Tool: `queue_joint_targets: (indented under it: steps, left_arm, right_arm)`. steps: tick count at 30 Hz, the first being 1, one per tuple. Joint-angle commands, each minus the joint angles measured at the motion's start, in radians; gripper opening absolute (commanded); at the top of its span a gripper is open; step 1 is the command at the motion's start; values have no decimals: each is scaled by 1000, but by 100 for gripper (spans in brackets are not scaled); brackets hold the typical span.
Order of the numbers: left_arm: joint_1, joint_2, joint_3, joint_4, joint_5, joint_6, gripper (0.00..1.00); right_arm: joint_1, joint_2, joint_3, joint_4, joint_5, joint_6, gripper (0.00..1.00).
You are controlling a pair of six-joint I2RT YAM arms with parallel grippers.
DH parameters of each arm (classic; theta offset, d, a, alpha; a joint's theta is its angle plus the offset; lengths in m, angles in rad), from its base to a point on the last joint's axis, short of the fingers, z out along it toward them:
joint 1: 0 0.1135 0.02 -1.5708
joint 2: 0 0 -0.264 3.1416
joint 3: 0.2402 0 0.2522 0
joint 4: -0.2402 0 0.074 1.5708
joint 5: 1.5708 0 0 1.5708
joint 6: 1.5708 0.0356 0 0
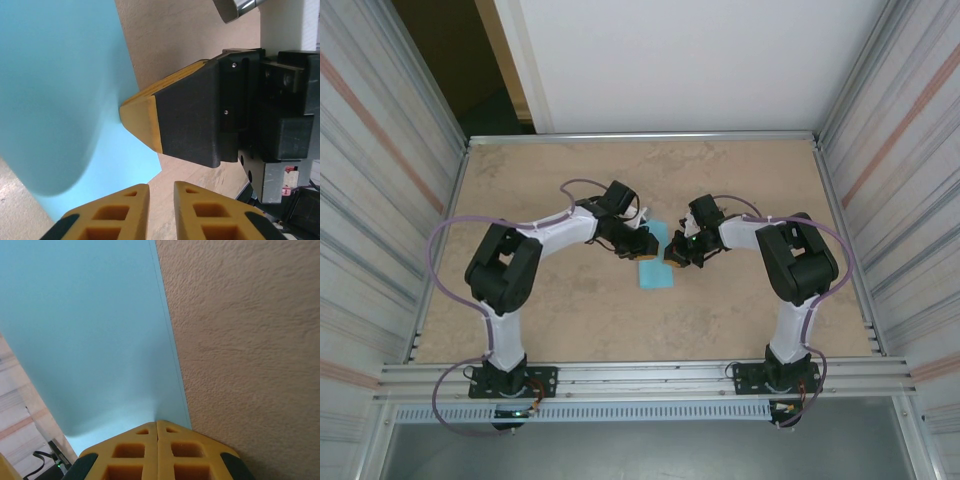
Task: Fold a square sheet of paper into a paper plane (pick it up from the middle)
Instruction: Hold the square sheet of paper at the center of the table, then first fold the square sheet of paper in half at the center of the table.
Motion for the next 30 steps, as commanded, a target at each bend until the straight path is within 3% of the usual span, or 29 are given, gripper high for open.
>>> queue_joint_targets:
  steps: [1, 30]
  left_arm:
    - [-1, 34, 13, 1, 28, 0, 20]
    - [6, 164, 52, -42, -32, 64, 15]
  right_arm:
    - [20, 112, -59, -168, 212, -19, 0]
    - [28, 116, -72, -196, 244, -14, 0]
